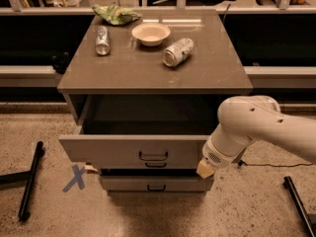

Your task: Close top drawer

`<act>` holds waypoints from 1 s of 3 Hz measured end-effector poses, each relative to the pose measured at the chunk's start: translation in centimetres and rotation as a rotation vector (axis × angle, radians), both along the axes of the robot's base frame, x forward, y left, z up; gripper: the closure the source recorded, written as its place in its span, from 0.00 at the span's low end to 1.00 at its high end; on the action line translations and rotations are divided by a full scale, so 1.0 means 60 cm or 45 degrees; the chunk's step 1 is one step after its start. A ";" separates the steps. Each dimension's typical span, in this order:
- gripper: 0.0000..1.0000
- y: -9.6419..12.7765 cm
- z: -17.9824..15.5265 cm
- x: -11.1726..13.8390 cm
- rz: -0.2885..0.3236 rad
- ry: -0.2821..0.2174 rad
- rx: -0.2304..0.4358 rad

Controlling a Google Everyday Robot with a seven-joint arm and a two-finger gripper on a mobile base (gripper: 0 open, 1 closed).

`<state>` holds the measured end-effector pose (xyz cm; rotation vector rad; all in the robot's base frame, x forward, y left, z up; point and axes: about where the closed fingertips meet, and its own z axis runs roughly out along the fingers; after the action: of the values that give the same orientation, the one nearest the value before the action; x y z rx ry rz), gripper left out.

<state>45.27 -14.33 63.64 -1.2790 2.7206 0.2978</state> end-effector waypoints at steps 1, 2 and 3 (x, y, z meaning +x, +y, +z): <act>1.00 -0.058 -0.022 0.053 -0.097 -0.072 -0.017; 1.00 -0.083 -0.025 0.098 -0.138 -0.133 -0.023; 1.00 -0.083 -0.025 0.098 -0.138 -0.132 -0.023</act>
Offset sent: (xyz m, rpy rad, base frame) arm 0.1121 -0.0769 -0.0123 -0.0235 -0.1996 -0.1640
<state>51.15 -19.34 62.12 -1.1128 2.6977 0.1908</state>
